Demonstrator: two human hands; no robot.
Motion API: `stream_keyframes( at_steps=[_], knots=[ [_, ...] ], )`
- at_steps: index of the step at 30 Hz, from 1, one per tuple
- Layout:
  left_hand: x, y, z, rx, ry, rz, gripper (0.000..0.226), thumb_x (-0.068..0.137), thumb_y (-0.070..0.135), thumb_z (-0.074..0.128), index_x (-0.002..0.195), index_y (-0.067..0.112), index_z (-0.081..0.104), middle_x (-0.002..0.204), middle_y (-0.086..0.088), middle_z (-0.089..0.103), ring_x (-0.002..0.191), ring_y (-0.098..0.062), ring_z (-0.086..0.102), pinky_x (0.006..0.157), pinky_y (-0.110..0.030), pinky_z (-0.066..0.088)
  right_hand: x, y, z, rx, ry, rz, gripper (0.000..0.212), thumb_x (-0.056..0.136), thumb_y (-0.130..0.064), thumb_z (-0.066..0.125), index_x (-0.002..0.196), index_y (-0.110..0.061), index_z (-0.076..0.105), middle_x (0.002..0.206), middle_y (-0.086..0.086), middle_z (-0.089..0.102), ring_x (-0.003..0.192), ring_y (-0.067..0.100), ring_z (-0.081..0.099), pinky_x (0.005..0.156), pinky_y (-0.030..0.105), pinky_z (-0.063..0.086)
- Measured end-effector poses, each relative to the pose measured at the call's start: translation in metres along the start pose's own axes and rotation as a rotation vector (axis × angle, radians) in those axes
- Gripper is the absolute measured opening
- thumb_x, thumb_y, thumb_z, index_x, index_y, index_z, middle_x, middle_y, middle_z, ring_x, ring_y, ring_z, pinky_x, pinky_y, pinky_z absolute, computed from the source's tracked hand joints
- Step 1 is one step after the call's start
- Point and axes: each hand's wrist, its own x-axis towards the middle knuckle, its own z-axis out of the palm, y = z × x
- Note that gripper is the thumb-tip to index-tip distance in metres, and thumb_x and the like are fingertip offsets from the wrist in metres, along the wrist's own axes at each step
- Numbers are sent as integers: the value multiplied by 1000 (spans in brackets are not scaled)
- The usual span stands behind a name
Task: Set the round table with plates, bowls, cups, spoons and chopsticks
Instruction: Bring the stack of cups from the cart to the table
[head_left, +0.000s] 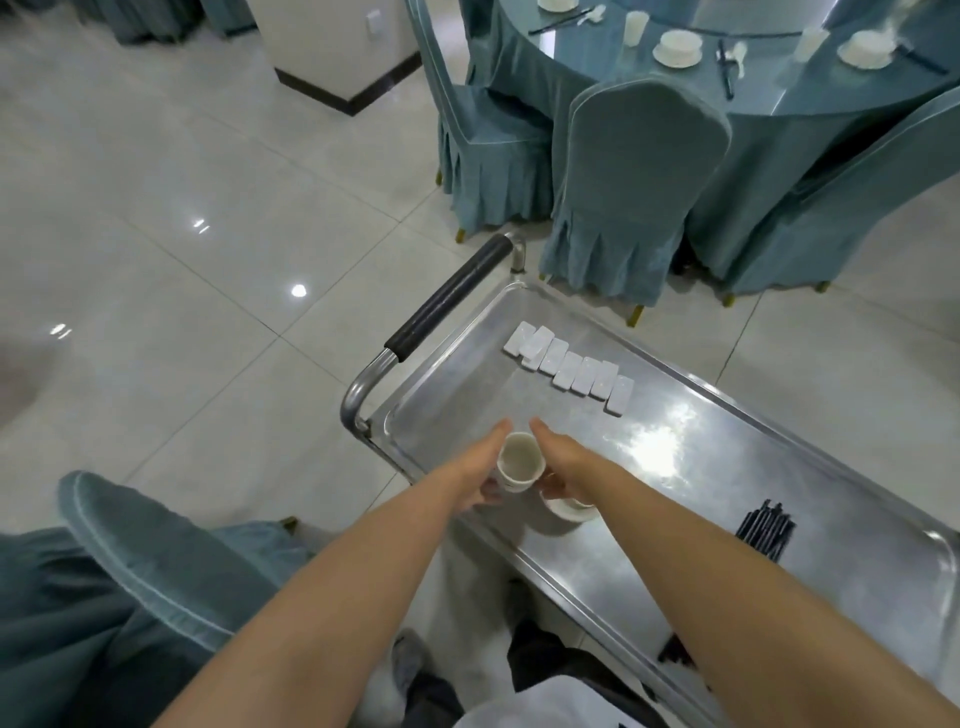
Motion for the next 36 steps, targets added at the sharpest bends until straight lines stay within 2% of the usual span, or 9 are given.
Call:
stream_keyframes(
  at_steps=[5,8,14,17,19,22,26,29,36],
  knots=[
    [2,-1,3,-21,67,14,69,82,78,43,115,21,63,104,-8,69,97,-24,65,94,-38,52,1,1,4,-97,17,-9,70,94,-69,26,122,-12,55,114,22,67,108,36,65,100,48,50],
    [0,-2,0,-27,95,23,65,84,74,42,110,19,65,97,-8,68,93,-23,64,94,-38,52,-2,1,8,-105,17,-25,68,95,-67,27,119,-11,58,112,20,67,105,34,66,99,45,51],
    [-30,-3,-24,-87,110,64,63,83,74,46,105,20,67,98,-8,69,100,-26,65,93,-38,52,-16,-14,27,-101,-29,-103,63,95,-65,33,110,-12,62,105,17,68,87,28,67,78,34,56],
    [-55,-6,-48,-139,136,126,55,83,75,46,85,24,68,77,-2,67,76,-17,63,67,-28,51,-27,-31,50,-159,-74,-137,58,92,-67,36,97,-14,61,90,14,63,77,24,61,72,30,52],
    [-75,-10,-69,-156,155,176,53,83,74,44,80,25,66,74,0,64,68,-14,59,64,-26,48,-35,-42,72,-185,-105,-170,57,88,-66,43,99,-14,62,91,13,62,78,24,60,74,31,53],
    [-111,-22,-109,-207,198,237,53,79,74,48,86,26,68,83,-2,65,85,-22,61,82,-37,53,-53,-57,117,-245,-158,-214,59,82,-69,49,100,-16,65,96,12,66,83,24,62,71,30,56],
    [-175,-52,-179,-308,269,306,55,79,74,48,89,24,67,88,-4,62,78,-22,60,74,-33,56,-84,-76,203,-288,-243,-273,58,80,-70,52,97,-16,63,87,11,60,74,22,58,68,30,55],
    [-220,-83,-230,-400,326,361,67,76,79,48,100,19,68,97,-6,68,89,-25,64,82,-36,57,-105,-86,269,-400,-292,-328,65,82,-71,49,102,-10,61,88,13,61,76,26,61,75,35,56],
    [-328,-197,-327,-659,526,476,90,56,91,57,101,14,69,100,-9,67,92,-26,66,70,-36,60,-177,-63,443,-668,-509,-419,73,72,-78,56,104,-12,64,98,13,64,79,25,65,65,31,59]
  ],
)
